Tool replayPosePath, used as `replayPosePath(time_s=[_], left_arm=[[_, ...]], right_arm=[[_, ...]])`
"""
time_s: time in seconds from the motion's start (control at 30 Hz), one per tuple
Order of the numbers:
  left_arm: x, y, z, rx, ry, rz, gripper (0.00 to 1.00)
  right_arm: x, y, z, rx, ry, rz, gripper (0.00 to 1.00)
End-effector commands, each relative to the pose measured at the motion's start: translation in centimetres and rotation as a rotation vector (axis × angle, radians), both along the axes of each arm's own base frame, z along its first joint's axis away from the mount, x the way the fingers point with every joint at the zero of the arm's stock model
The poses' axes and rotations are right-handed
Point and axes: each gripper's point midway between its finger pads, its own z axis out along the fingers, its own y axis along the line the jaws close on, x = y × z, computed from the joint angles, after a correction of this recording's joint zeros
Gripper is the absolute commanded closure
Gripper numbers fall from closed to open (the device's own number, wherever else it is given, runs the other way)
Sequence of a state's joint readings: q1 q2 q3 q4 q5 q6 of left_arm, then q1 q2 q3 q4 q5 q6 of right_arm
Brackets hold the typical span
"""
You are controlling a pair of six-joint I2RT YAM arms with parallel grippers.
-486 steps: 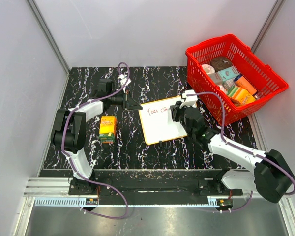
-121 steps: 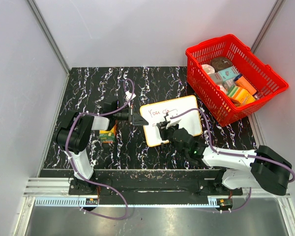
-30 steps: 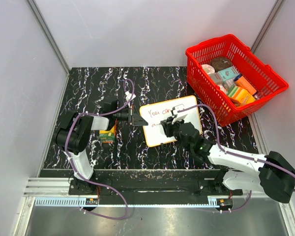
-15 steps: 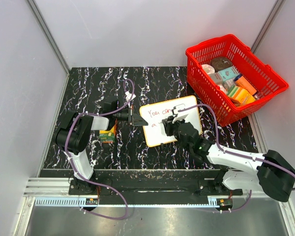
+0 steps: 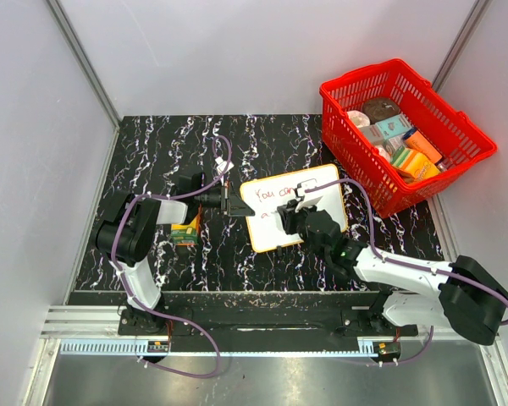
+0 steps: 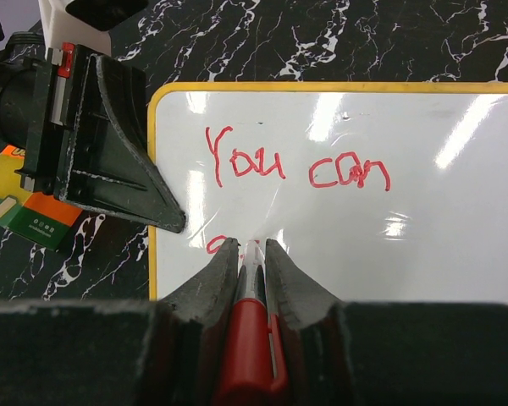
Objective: Write a sentence on the whiteboard
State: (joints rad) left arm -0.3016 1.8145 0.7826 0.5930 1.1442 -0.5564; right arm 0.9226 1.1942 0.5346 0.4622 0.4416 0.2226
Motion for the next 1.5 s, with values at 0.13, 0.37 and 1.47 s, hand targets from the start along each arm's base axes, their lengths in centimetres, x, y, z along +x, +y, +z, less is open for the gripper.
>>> replayPosePath(time_s=[0.13,0.37,1.47], left_arm=[[-0.5,-0.3,2.3,-0.039,-0.078,-0.051,1.00],[-0.5,-0.3,2.4,-0.038,-0.078,-0.050,1.00],[-0.5,-0.3,2.2,-0.024,-0.080,-0.049,1.00]], right_arm=[[0.0,0.9,1.1,0.021,-0.004,0.035,1.00],[-0.3,0.6,0.6,0.006,0.013,0.039,1.00],[0.9,-1.0,4.6,0.035,-0.099,-0.059,1.00]])
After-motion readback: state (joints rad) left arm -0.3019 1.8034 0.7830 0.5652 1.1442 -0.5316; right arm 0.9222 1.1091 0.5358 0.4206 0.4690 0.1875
